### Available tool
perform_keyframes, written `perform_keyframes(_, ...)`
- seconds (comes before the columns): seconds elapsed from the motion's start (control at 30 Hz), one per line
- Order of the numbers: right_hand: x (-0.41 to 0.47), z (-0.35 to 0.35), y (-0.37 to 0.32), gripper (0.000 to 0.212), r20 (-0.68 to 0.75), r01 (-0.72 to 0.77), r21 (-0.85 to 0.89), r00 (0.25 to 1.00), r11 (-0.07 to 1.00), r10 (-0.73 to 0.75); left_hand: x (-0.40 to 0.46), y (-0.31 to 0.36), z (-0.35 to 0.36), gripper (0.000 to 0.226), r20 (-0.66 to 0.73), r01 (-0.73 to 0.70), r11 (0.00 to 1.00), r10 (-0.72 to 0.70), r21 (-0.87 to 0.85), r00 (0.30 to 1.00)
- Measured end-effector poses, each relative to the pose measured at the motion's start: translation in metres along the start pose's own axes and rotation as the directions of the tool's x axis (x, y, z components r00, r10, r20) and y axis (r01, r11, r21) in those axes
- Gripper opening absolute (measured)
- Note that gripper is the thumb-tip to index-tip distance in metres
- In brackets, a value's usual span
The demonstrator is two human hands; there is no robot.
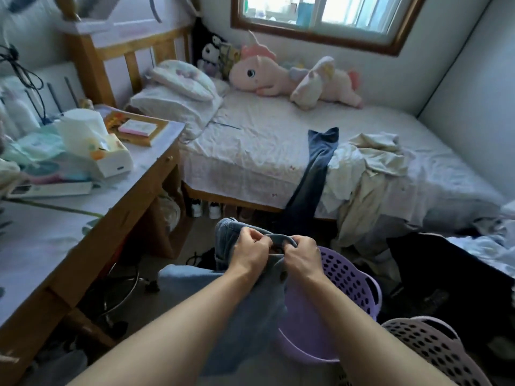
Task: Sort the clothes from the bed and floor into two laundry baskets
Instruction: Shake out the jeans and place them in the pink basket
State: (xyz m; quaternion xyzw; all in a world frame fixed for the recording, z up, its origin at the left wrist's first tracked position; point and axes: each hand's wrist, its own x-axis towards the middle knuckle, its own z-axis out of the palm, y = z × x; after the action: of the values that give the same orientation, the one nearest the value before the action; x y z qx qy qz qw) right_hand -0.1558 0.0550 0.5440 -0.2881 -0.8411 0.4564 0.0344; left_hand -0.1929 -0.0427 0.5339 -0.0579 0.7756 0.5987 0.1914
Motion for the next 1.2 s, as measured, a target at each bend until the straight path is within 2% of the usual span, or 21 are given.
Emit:
perform_keyframes(0.07,-0.010,-0.016,-0.011,0.021,-0.049,0.024,0.017,0.999,1.000,-0.023,-0.005,0.018,0.002,0.022,-0.062,0.026,0.999,-0.023,0.045,0.998)
perform_keyframes(0.17,-0.024,-0.045,-0.021,0.022,-0.144,0.037,0.035,0.989,0.999,-0.031,-0.018,0.043,0.007,0.048,-0.076,0.096,0.987,-0.086,0.126,0.993)
perform_keyframes(0.37,-0.052,-0.110,-0.027,0.019,-0.286,0.078,0.068,0.957,0.995,-0.056,-0.022,0.063,0.037,0.097,0.190,0.150,0.989,-0.144,-0.017,0.971)
perform_keyframes(0.43,-0.064,-0.131,-0.024,0.019,-0.283,0.108,0.081,0.956,0.991,-0.081,-0.030,0.080,0.056,0.092,0.257,0.176,0.982,-0.154,-0.065,0.954)
perform_keyframes(0.5,-0.077,-0.150,-0.018,0.023,-0.265,0.130,0.118,0.959,0.985,-0.095,-0.031,0.090,0.081,0.112,0.333,0.242,0.960,-0.184,-0.142,0.925)
perform_keyframes(0.57,-0.094,-0.171,-0.009,0.027,-0.241,0.121,0.164,0.967,0.979,-0.079,-0.028,0.093,0.110,0.131,0.378,0.302,0.942,-0.228,-0.149,0.897)
perform_keyframes(0.6,-0.103,-0.183,-0.005,0.028,-0.226,0.113,0.180,0.972,0.977,-0.071,-0.037,0.100,0.121,0.117,0.408,0.311,0.936,-0.222,-0.166,0.885)
perform_keyframes(0.67,-0.119,-0.206,0.003,0.026,-0.202,0.113,0.194,0.977,0.974,-0.073,-0.080,0.124,0.125,0.054,0.401,0.225,0.960,-0.142,-0.168,0.905)
perform_keyframes(0.7,-0.127,-0.220,0.007,0.023,-0.198,0.107,0.191,0.978,0.976,-0.068,-0.103,0.138,0.130,0.038,0.380,0.173,0.972,-0.101,-0.162,0.920)
perform_keyframes(0.8,-0.145,-0.255,0.013,0.012,-0.124,0.072,0.127,0.991,0.989,-0.056,-0.134,0.158,0.156,0.032,0.340,-0.001,0.986,0.059,-0.167,0.938)
perform_keyframes(0.87,-0.158,-0.278,0.014,0.003,-0.063,0.010,0.082,0.998,0.997,-0.005,-0.156,0.168,0.173,0.039,0.372,-0.097,0.981,0.155,-0.170,0.915)
perform_keyframes(0.93,-0.170,-0.304,0.012,0.020,-0.010,-0.076,0.031,0.997,0.997,0.076,-0.177,0.180,0.188,0.047,0.400,-0.159,0.963,0.237,-0.217,0.886)
perform_keyframes(1.0,-0.178,-0.330,0.009,0.035,-0.056,-0.141,0.063,0.988,0.988,0.145,-0.193,0.191,0.202,0.048,0.413,-0.186,0.949,0.281,-0.255,0.866)
perform_keyframes(1.13,-0.167,-0.378,0.012,0.066,-0.296,-0.091,0.288,0.938,0.953,0.179,-0.224,0.202,0.222,0.043,0.483,-0.329,0.916,0.400,-0.228,0.779)
perform_keyframes(1.2,-0.159,-0.394,0.008,0.093,-0.286,-0.070,0.398,0.938,0.915,0.196,-0.240,0.205,0.228,0.046,0.499,-0.413,0.883,0.468,-0.224,0.729)
